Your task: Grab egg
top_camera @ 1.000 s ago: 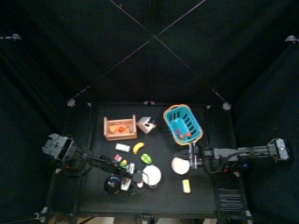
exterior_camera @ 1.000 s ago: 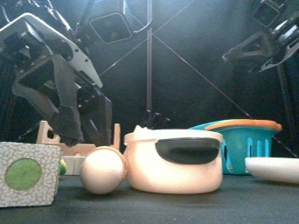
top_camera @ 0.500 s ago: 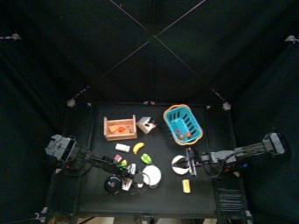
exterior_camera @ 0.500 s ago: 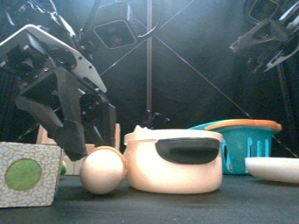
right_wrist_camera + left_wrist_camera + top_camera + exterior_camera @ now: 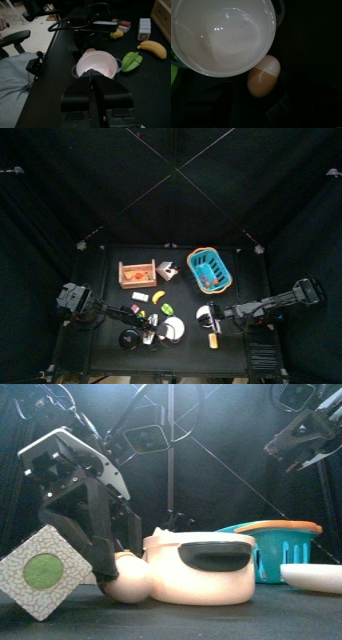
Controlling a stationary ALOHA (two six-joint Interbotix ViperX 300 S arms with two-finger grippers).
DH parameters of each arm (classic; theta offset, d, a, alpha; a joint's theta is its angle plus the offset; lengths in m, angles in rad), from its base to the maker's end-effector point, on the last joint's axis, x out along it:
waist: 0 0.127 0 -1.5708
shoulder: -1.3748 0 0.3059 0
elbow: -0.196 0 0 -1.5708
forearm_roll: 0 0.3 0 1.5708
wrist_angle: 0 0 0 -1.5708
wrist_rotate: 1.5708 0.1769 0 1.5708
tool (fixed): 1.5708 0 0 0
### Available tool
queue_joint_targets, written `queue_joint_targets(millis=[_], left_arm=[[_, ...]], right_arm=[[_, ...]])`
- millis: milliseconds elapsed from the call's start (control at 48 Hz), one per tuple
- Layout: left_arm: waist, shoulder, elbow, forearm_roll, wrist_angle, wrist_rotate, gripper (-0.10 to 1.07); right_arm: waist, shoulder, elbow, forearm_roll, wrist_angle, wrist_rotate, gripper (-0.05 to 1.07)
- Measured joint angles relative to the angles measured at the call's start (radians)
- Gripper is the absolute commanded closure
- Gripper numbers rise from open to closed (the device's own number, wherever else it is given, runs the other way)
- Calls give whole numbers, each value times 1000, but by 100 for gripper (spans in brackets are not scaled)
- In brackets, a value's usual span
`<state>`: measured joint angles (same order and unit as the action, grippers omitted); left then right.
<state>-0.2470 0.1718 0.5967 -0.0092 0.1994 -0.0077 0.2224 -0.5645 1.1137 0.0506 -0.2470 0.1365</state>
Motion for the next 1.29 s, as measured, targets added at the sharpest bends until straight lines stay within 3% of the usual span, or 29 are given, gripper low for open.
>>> queue_joint_targets(millis=[354, 708, 1000, 1292], left_arm=[[8, -14, 2, 60, 91, 8, 0], [6, -14, -8, 118, 97, 8, 0], [-12, -14, -9, 227, 106, 9, 0], [-28, -20, -29, 370, 181, 9, 0]], right_arm=[[-2, 0, 0, -3, 0, 0, 103], [-2, 0, 0, -3, 0, 0, 103], [-2, -2, 0, -5, 0, 0, 103], [-5, 0, 0, -5, 0, 0, 103]])
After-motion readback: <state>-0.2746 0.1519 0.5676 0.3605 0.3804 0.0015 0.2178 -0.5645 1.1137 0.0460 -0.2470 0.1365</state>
